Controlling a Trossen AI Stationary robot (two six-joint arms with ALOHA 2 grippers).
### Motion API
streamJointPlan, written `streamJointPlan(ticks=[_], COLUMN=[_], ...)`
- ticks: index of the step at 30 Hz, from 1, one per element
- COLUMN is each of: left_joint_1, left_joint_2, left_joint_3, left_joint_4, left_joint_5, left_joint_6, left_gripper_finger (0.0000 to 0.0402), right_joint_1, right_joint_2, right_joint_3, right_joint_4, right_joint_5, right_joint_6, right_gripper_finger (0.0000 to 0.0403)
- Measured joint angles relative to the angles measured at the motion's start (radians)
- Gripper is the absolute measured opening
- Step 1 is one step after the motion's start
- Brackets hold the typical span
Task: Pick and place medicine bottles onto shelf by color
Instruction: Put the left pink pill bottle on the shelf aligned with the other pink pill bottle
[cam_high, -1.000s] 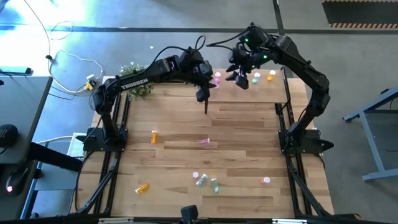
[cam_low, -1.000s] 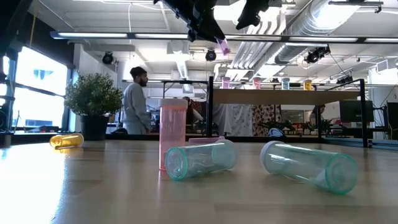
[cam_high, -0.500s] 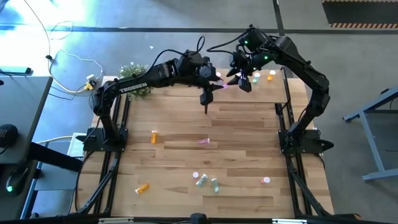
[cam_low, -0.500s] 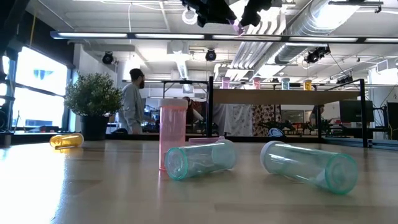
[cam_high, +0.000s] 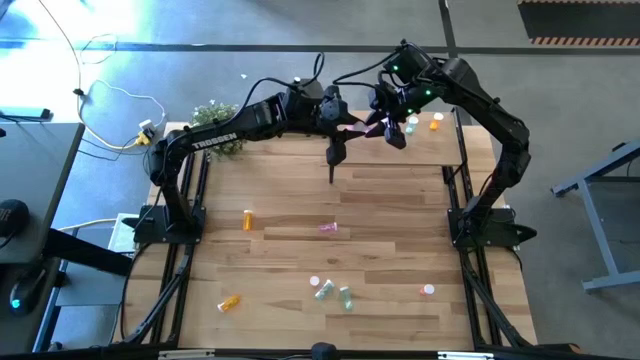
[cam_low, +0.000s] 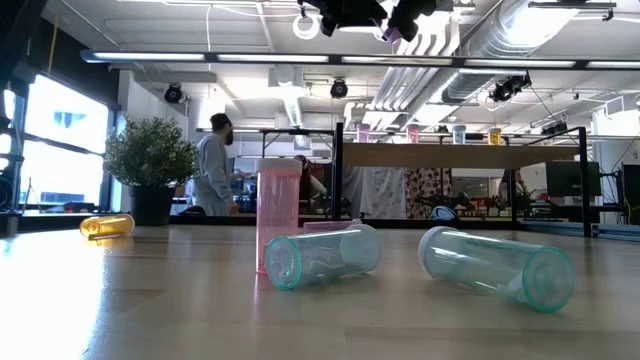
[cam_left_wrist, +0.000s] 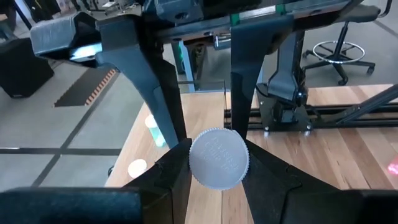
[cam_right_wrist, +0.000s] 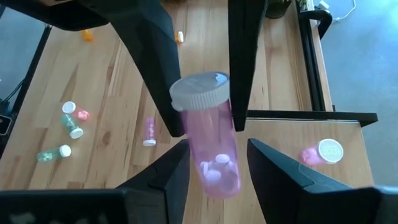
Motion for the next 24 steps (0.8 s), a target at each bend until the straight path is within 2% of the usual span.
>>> streamJointPlan(ticks=[8,17,24], left_joint_1=[-0.001,-0.001,-0.001], left_joint_2=[0.000,0.000,0.000], left_joint_3=[0.000,0.000,0.000], left_joint_4=[0.000,0.000,0.000], left_joint_5=[-0.003,-0.007,-0.018], left_joint_6=[-0.008,-0.009,-0.008], left_gripper_finger=[0.0115,0.0115,0.0115], right_joint_1=[0.000,0.001,0.001], right_joint_2=[0.000,0.000,0.000], right_joint_3=[0.000,0.000,0.000], right_joint_4=[-0.002,-0.003,-0.002], right_joint_5=[0.004,0.003,0.003], right_joint_6=[0.000,-0.004,-0.003], right_gripper_finger=[0.0147,0.0084,0.0083])
